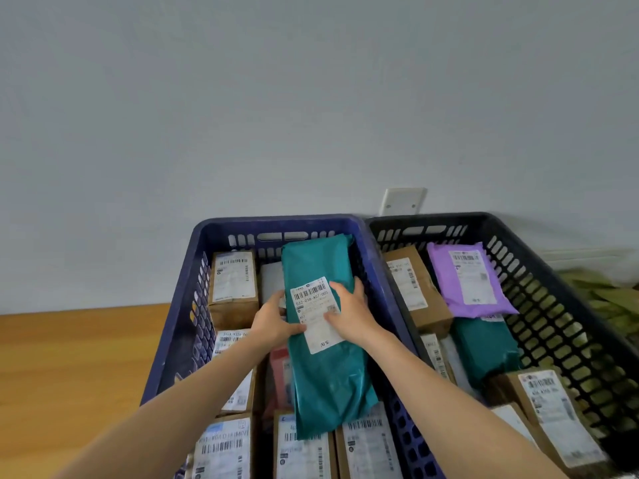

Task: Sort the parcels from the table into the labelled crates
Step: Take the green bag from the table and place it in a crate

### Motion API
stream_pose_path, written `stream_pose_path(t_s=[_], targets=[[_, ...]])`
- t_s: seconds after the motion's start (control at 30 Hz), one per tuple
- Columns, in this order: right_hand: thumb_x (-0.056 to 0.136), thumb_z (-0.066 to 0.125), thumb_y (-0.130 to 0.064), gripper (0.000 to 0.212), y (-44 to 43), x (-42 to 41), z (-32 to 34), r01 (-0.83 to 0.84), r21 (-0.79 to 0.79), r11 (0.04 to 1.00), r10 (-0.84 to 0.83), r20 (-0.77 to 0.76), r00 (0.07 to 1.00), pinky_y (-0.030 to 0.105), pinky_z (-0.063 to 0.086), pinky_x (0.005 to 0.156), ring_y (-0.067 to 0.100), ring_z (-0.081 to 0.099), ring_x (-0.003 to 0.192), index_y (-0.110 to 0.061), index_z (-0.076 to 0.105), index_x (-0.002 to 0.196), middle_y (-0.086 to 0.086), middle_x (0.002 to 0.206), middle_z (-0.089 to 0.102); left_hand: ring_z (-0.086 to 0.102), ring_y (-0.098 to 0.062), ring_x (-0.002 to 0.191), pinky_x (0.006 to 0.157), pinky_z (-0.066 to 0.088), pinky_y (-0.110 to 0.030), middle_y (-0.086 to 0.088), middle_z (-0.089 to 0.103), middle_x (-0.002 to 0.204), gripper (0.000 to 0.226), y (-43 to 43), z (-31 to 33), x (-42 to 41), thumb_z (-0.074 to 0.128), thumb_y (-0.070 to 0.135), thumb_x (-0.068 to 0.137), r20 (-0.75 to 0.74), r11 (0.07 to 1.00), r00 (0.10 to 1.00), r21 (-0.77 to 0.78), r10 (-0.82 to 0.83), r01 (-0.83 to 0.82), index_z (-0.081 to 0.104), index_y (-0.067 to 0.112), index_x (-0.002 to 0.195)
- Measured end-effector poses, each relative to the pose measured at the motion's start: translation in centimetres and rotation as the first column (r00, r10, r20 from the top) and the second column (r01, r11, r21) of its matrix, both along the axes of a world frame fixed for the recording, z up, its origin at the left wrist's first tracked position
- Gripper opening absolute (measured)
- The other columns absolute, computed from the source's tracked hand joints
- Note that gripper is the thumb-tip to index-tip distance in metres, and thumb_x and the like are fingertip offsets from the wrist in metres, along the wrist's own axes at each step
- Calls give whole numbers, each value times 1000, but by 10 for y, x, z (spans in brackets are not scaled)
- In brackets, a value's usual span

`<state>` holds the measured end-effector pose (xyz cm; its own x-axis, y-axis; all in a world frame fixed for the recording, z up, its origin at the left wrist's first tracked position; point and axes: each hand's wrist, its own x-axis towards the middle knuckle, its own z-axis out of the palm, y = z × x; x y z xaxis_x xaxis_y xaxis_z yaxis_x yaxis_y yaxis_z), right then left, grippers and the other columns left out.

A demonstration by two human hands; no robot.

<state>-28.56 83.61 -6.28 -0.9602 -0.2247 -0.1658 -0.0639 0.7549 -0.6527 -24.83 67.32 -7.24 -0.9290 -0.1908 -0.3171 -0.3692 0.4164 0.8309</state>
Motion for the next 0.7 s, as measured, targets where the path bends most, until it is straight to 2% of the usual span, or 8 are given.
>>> stream_pose_path(t_s=[0.1, 0.2, 0.37, 0.7], targets=[[94, 58, -27, 68, -1, -7, -2, -85, 229, 970, 120, -142, 983, 41, 7, 121, 26, -11, 148, -24, 22, 151, 6, 158, -25, 63, -18, 96, 75, 57, -32, -3, 58, 112, 96, 1, -6, -4, 79, 10, 76, -17, 999, 1000, 24, -25, 26, 22, 30, 150], [97, 52, -37, 75, -3, -14, -1, -160, 411, 898, 262, -205, 943, 41, -2, 120, 25, -20, 146, -19, 8, 154, 9, 157, -28, 58, -21, 110, 88, 55, -39, -2, 54, 130, 90, 1, -11, -9, 79, 19, 77, -40, 996, 997, -65, -69, 66, 26, 30, 149], [96, 48, -47, 86, -7, -23, -5, -194, 407, 893, 212, 2, 977, 42, 1, 120, 26, -12, 148, -18, -9, 154, 12, 159, -20, 48, -20, 124, 99, 47, -35, 0, 48, 140, 90, 2, -19, -17, 80, 28, 76, 3, 990, 993, -86, -115, 115, 28, 24, 149], [97, 47, -45, 85, -8, -33, -14, -212, 420, 882, 174, 127, 976, 44, 3, 119, 28, -14, 148, -16, -10, 154, 12, 158, -23, 40, -20, 133, 100, 37, -26, -1, 39, 149, 93, 7, -30, -23, 79, 26, 77, 51, 982, 987, -106, -153, 158, 23, 25, 151]])
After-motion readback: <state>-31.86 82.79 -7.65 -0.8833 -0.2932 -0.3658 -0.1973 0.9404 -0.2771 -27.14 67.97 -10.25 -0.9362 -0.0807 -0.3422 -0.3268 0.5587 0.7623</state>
